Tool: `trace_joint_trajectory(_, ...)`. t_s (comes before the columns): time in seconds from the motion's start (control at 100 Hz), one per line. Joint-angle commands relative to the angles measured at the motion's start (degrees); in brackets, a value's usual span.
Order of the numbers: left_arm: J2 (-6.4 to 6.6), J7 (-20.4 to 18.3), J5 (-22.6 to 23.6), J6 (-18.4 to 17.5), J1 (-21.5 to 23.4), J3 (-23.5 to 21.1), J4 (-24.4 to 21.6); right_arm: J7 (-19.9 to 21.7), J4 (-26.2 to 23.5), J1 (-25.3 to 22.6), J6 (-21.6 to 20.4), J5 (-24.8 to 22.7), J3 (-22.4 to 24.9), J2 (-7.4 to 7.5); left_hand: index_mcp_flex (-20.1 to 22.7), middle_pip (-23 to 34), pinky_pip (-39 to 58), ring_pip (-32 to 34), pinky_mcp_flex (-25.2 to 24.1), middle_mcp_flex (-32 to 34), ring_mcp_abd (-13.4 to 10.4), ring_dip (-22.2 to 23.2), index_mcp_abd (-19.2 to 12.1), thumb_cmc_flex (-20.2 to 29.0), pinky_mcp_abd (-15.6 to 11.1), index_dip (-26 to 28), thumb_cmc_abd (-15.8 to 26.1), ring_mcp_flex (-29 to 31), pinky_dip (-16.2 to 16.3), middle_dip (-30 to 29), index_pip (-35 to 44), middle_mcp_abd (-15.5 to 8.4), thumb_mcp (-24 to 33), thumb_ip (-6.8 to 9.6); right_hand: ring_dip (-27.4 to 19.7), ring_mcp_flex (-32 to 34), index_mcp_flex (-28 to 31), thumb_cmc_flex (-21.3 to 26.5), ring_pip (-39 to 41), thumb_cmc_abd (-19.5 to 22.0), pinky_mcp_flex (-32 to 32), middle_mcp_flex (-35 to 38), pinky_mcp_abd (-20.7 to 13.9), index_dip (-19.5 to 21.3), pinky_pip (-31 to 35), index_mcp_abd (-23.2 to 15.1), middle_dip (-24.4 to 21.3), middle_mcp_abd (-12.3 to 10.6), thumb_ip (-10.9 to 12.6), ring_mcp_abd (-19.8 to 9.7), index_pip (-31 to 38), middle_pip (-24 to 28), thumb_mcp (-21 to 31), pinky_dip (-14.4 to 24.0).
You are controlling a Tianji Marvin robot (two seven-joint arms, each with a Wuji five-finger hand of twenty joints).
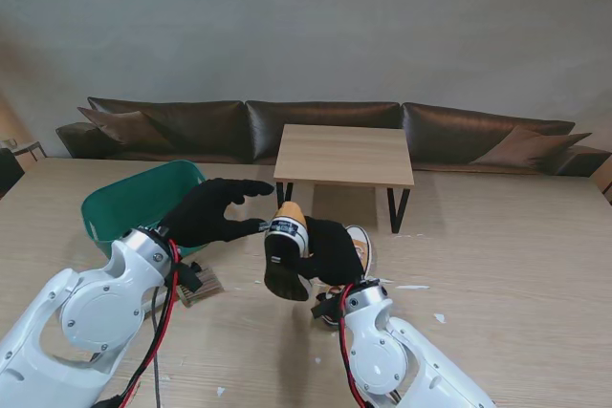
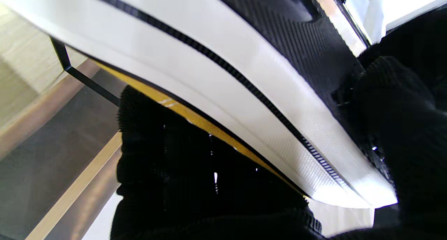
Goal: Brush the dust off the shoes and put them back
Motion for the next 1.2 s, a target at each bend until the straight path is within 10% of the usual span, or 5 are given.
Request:
trace_joint_trajectory(0.0,0.06,-1.2,-0.4,0.2,1.8,-1.0,-0.6,0.9,-1.7,0.3,0.4,0.8,0.4,-0.63,-3.2,-1.5,-4.0,-2.6,-2.1,-2.9,0.4,-1.9,-0.5,-2.4,-0.4,-1.5,1.8,-3.1,-1.0,-2.1,-2.0,-0.1,-1.7,2.14,1.4,2.8,3.3,11.9,2.4,6.1,-3.4,2.8,-4.2,3.8,-0.2,-9.8,1.7,-3.6,3.7,-4.9,7.9,1.9,12.3,-1.6)
trace_joint_trajectory(0.32,0.57,-4.5,-3.8,0.4,6.8,-4.3,0.1,3.6,-7.4,-1.0,3.3,1.8,3.3,0.27,-12.1,-3.7,-26.3,-10.2,-5.0,-12.9,-3.1,-7.4,-3.4,-9.5,-4.6,-6.9,-2.2,-12.8,-1.8,-7.0,-5.7,-2.1,0.1,0.92,1.8,2.3,3.3,12.5,2.1,6.6,-4.6,2.4,-3.3,4.1,-0.6,-8.8,2.1,-3.0,3.9,-4.3,7.4,1.5,11.6,-1.5)
trace_joint_trajectory(0.81,0.11,-4.0,-10.8,-0.2,-1.0,7.0,6.6,5.8,-15.5,-4.6,5.1,10.1,5.7,0.0,-15.3,-3.6,-32.5,-10.3,-4.1,-14.3,-3.2,-7.2,-6.8,-13.1,-4.7,-11.0,-6.1,-13.8,3.7,-7.1,-7.4,-2.0,8.3,-0.8,2.1,1.8,3.3,13.5,1.7,6.9,-5.7,2.3,-2.7,4.3,-1.0,-7.9,2.2,-2.4,4.1,-3.3,7.1,1.1,11.0,-1.4)
trace_joint_trajectory(1.03,-0.63,-1.2,-11.5,-0.5,-2.5,10.5,8.8,4.8,-16.1,-4.8,5.7,14.3,6.0,-0.86,-7.8,-1.5,-30.6,-6.7,-0.9,-8.9,-1.7,-4.4,-7.6,-8.7,-2.4,-7.8,-4.1,-8.9,6.5,-4.6,-2.3,-1.2,5.1,0.44,2.2,1.9,3.5,13.9,1.9,6.8,-6.0,2.5,-2.4,4.5,-0.9,-7.1,2.3,-1.9,4.2,-3.0,7.0,1.0,11.0,-1.2)
trace_joint_trajectory(1.19,-2.26,5.8,-11.7,-1.7,-2.5,12.4,10.7,3.9,-15.6,-4.5,6.5,16.6,6.0,-1.47,3.8,4.2,-14.3,7.8,6.8,2.9,0.2,7.1,-7.3,-4.0,0.4,6.0,-3.4,3.8,19.9,5.2,9.0,-1.5,5.8,1.47,2.3,1.9,3.5,14.0,1.9,6.8,-6.2,2.6,-2.1,4.5,-0.8,-6.7,2.3,-1.6,4.2,-2.7,7.0,0.9,11.0,-1.1)
